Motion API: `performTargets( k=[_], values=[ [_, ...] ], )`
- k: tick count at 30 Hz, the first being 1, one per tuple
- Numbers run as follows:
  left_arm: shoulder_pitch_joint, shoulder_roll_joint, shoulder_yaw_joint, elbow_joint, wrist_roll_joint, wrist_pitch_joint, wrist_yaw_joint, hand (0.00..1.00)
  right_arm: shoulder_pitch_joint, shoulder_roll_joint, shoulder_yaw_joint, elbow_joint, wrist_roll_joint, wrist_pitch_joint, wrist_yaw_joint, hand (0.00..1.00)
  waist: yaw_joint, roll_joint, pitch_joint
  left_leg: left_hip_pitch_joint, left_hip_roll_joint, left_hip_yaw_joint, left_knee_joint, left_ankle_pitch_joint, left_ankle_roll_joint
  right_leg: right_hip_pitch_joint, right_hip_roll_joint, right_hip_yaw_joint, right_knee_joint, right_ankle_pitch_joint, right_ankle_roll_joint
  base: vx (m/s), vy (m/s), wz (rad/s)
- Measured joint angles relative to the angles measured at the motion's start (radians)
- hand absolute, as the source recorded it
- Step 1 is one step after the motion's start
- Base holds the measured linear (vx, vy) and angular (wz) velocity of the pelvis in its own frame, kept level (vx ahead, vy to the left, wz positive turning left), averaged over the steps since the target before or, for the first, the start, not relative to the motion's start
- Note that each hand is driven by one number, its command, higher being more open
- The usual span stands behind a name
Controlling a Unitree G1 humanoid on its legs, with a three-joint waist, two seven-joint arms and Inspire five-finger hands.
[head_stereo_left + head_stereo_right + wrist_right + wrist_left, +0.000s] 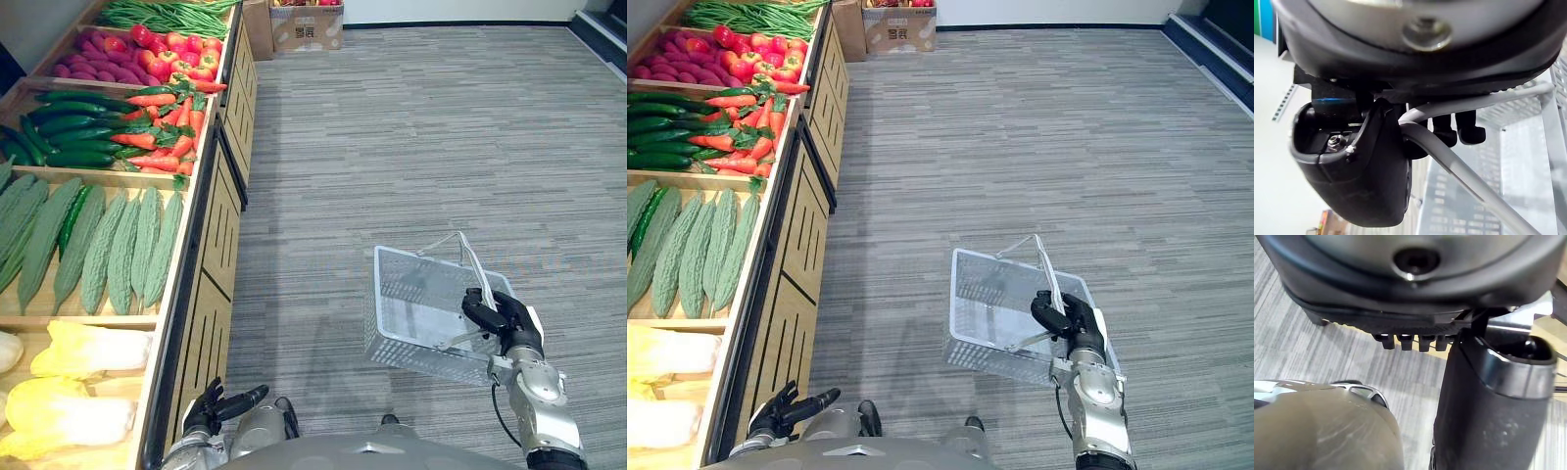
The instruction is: Pick vegetable in the basket
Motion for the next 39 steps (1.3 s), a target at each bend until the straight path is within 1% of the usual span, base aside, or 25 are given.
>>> performTargets(
  k=[9, 10, 12, 13, 14, 15, 16, 17, 18, 19, 20, 21, 22, 23, 24, 27, 29, 31, 32, 33, 34, 35, 37, 38, 39],
  values=[
    [0.006, 0.003, 0.004, -0.002, 0.001, 0.001, -0.001, 1.00, -0.003, 0.001, 0.004, 0.000, 0.000, 0.007, -0.003, 0.00, -0.002, -0.017, -0.002, -0.047, 0.004, -0.028, 0.047, -0.009, -0.006, -0.021, 0.005, -0.048, 0.003, -0.017, -0.013, -0.04, -0.015, 0.01],
    [0.006, 0.003, 0.007, -0.004, 0.001, 0.001, -0.004, 1.00, -0.003, 0.002, 0.004, 0.000, -0.005, 0.012, -0.003, 0.00, 0.002, -0.016, -0.002, -0.070, 0.021, -0.049, 0.101, -0.038, -0.005, -0.021, 0.016, -0.064, 0.035, -0.040, -0.023, 0.03, 0.002, 0.25],
    [0.006, 0.006, 0.011, -0.005, 0.000, 0.001, -0.006, 1.00, -0.004, 0.008, 0.004, 0.000, -0.023, 0.012, -0.003, 0.00, 0.003, -0.023, 0.002, -0.077, 0.025, -0.065, 0.136, -0.061, -0.005, -0.020, 0.016, -0.078, 0.072, -0.069, -0.033, 0.05, 0.009, 0.30],
    [0.007, 0.013, 0.011, -0.006, 0.000, 0.002, -0.008, 1.00, -0.004, 0.014, 0.004, 0.000, -0.038, 0.012, -0.003, 0.00, 0.004, -0.031, 0.005, -0.082, 0.023, -0.083, 0.167, -0.085, -0.001, -0.014, 0.014, -0.094, 0.121, -0.100, -0.053, 0.07, 0.013, 0.42],
    [0.006, 0.017, 0.011, -0.009, 0.000, 0.003, -0.010, 1.00, -0.004, 0.018, 0.004, 0.000, -0.038, 0.012, -0.003, 0.00, 0.003, -0.033, 0.007, -0.079, 0.019, -0.100, 0.180, -0.099, 0.005, -0.022, 0.010, -0.113, 0.181, -0.111, -0.069, 0.07, 0.020, 0.56],
    [0.007, 0.019, 0.010, -0.015, 0.000, 0.003, -0.011, 1.00, -0.005, 0.021, 0.009, 0.000, -0.038, 0.012, -0.003, 0.00, 0.003, -0.034, 0.019, -0.067, 0.020, -0.119, 0.183, -0.108, 0.009, -0.061, 0.007, -0.119, 0.322, -0.110, -0.071, 0.04, 0.041, 0.53],
    [0.009, 0.022, 0.010, -0.018, -0.001, 0.003, -0.011, 1.00, -0.005, 0.021, 0.014, 0.000, -0.038, 0.012, -0.002, 0.00, 0.001, -0.036, 0.022, -0.060, 0.016, -0.131, 0.185, -0.111, 0.013, -0.086, 0.005, -0.115, 0.400, -0.104, -0.082, 0.06, 0.070, 0.64],
    [0.014, 0.031, 0.010, -0.025, -0.002, 0.004, -0.011, 1.00, -0.005, 0.028, 0.020, 0.000, -0.039, 0.012, -0.003, 0.00, 0.000, -0.050, 0.031, -0.042, 0.003, -0.154, 0.191, -0.119, 0.019, -0.124, -0.001, -0.101, 0.532, -0.077, -0.105, 0.10, 0.089, 0.66],
    [0.015, 0.036, 0.011, -0.025, -0.002, 0.006, -0.011, 1.00, -0.005, 0.036, 0.022, 0.000, -0.039, 0.012, -0.002, 0.00, 0.002, -0.062, 0.038, -0.025, -0.007, -0.173, 0.200, -0.133, 0.028, -0.151, -0.005, -0.086, 0.627, -0.030, -0.099, 0.09, 0.062, 0.62],
    [0.016, 0.037, 0.011, -0.025, -0.002, 0.006, -0.011, 1.00, -0.006, 0.041, 0.023, 0.000, -0.039, 0.012, -0.002, 0.00, 0.002, -0.065, 0.042, -0.015, -0.014, -0.185, 0.200, -0.139, 0.035, -0.160, -0.005, -0.074, 0.668, -0.001, -0.093, 0.11, 0.055, 0.55],
    [0.017, 0.039, 0.011, -0.026, -0.005, 0.009, -0.011, 1.00, -0.005, 0.045, 0.024, 0.000, -0.039, 0.012, -0.001, 0.00, 0.001, -0.065, 0.047, 0.004, -0.024, -0.204, 0.199, -0.146, 0.044, -0.176, -0.003, -0.059, 0.733, 0.057, -0.089, 0.15, 0.046, 0.62],
    [0.022, 0.040, 0.012, -0.028, -0.005, 0.011, -0.012, 1.00, -0.005, 0.048, 0.024, -0.001, -0.039, 0.012, 0.003, 0.00, -0.004, -0.049, 0.057, 0.022, -0.035, -0.235, 0.198, -0.155, 0.057, -0.208, 0.006, -0.041, 0.812, 0.044, -0.090, 0.23, 0.054, 0.81],
    [0.031, 0.036, 0.008, -0.032, -0.005, 0.022, -0.025, 1.00, -0.004, 0.048, 0.024, -0.001, -0.039, 0.012, 0.011, 0.00, -0.005, -0.047, 0.058, 0.040, -0.046, -0.263, 0.195, -0.161, 0.066, -0.224, 0.015, -0.036, 0.851, -0.029, -0.107, 0.21, 0.025, 0.75],
    [0.033, 0.041, 0.007, -0.033, -0.005, 0.029, -0.039, 1.00, -0.002, 0.050, 0.025, -0.002, -0.039, 0.012, 0.013, 0.00, -0.005, -0.048, 0.057, 0.044, -0.055, -0.278, 0.190, -0.160, 0.068, -0.232, 0.021, -0.036, 0.847, -0.060, -0.109, 0.26, -0.027, 0.91],
    [0.032, 0.047, 0.006, -0.031, -0.004, 0.036, -0.056, 1.00, -0.001, 0.050, 0.028, -0.002, -0.038, 0.012, 0.018, 0.00, -0.007, -0.052, 0.058, 0.056, -0.074, -0.322, 0.171, -0.156, 0.061, -0.247, 0.038, -0.030, 0.768, -0.116, -0.111, 0.22, -0.054, 0.78],
    [0.029, 0.037, 0.007, -0.027, -0.001, 0.038, -0.048, 1.00, -0.001, 0.049, 0.024, -0.004, -0.038, 0.012, 0.021, 0.00, -0.010, -0.036, 0.059, 0.065, -0.091, -0.407, 0.145, -0.158, 0.050, -0.262, 0.084, 0.056, 0.499, -0.130, -0.106, 0.23, -0.131, 1.01],
    [0.005, 0.021, 0.012, 0.009, 0.001, 0.036, -0.025, 1.00, 0.003, 0.044, 0.018, -0.004, -0.038, 0.012, 0.025, 0.00, -0.018, 0.000, 0.062, 0.074, -0.096, -0.512, 0.146, -0.170, 0.029, -0.269, 0.125, 0.175, 0.317, -0.102, -0.067, 0.31, -0.291, 1.54],
    [-0.005, 0.031, 0.013, 0.024, 0.007, 0.023, -0.018, 1.00, 0.021, 0.043, 0.015, -0.008, -0.038, 0.013, 0.031, 0.00, -0.047, -0.010, 0.052, 0.068, -0.138, -0.664, 0.171, -0.201, -0.018, -0.259, 0.125, 0.293, 0.250, -0.046, 0.011, 0.34, -0.437, 2.16],
    [-0.009, 0.036, 0.013, 0.028, 0.008, 0.020, -0.018, 1.00, 0.030, 0.040, 0.014, -0.008, -0.038, 0.013, 0.031, 0.00, -0.051, -0.016, 0.049, 0.067, -0.154, -0.705, 0.181, -0.213, -0.030, -0.260, 0.121, 0.305, 0.270, -0.031, 0.057, 0.31, -0.471, 1.99],
    [-0.030, 0.002, 0.018, 0.051, 0.008, 0.023, -0.007, 1.00, 0.035, 0.001, 0.004, -0.001, -0.039, 0.023, 0.032, 0.00, -0.043, 0.042, 0.042, 0.056, -0.124, -0.783, 0.192, -0.227, -0.050, -0.268, 0.144, 0.233, 0.346, -0.085, 0.019, 0.28, -0.442, 1.49],
    [-0.030, -0.022, 0.016, 0.049, 0.008, 0.021, -0.009, 1.00, 0.034, -0.017, 0.001, -0.002, -0.039, 0.024, 0.032, 0.00, -0.031, 0.078, 0.026, 0.054, -0.103, -0.815, 0.166, -0.220, -0.065, -0.279, 0.152, 0.187, 0.375, -0.104, -0.002, 0.28, -0.521, 1.48],
    [-0.031, -0.044, 0.015, 0.047, 0.008, 0.019, -0.008, 1.00, 0.018, -0.024, 0.002, -0.002, -0.039, 0.024, 0.034, 0.00, -0.018, 0.095, 0.021, 0.056, -0.079, -0.839, 0.118, -0.185, -0.087, -0.284, 0.156, 0.141, 0.406, -0.127, -0.022, 0.18, -0.426, 1.07],
    [-0.035, -0.067, 0.012, 0.040, 0.005, 0.015, -0.008, 1.00, 0.006, -0.024, 0.002, -0.003, -0.038, 0.023, 0.033, 0.00, -0.019, 0.096, 0.021, 0.052, -0.040, -0.845, 0.059, -0.127, -0.099, -0.277, 0.153, 0.065, 0.424, -0.139, -0.043, 0.09, -0.389, 1.35],
    [-0.034, -0.064, 0.016, 0.038, -0.006, 0.011, -0.020, 1.00, 0.006, -0.022, -0.002, -0.009, -0.038, 0.022, 0.027, 0.00, -0.019, 0.088, 0.025, 0.050, -0.013, -0.819, 0.032, -0.094, -0.096, -0.257, 0.148, 0.006, 0.417, -0.150, -0.063, 0.04, -0.324, 1.41],
    [-0.034, -0.060, 0.017, 0.038, -0.008, 0.009, -0.019, 1.00, 0.006, -0.020, -0.005, -0.010, -0.038, 0.021, 0.023, 0.00, -0.017, 0.081, 0.025, 0.051, -0.004, -0.787, 0.016, -0.077, -0.094, -0.247, 0.144, -0.020, 0.418, -0.157, -0.076, 0.01, -0.265, 1.18]
  ],
)
